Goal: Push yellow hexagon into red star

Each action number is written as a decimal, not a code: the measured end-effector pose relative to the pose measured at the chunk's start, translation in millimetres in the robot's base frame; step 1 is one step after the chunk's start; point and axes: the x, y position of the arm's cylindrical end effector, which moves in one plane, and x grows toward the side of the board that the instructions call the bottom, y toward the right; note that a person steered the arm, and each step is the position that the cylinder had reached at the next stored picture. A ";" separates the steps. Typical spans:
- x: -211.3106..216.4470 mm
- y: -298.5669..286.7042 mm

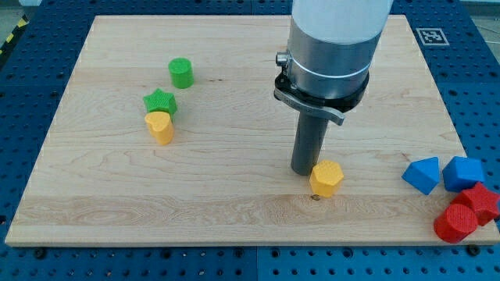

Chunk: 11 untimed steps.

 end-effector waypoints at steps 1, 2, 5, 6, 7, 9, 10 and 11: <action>22.6 3.5; 22.8 13.6; 80.3 25.0; 83.9 25.6; 77.4 26.3; 64.5 28.9; 52.3 32.0; 52.3 38.1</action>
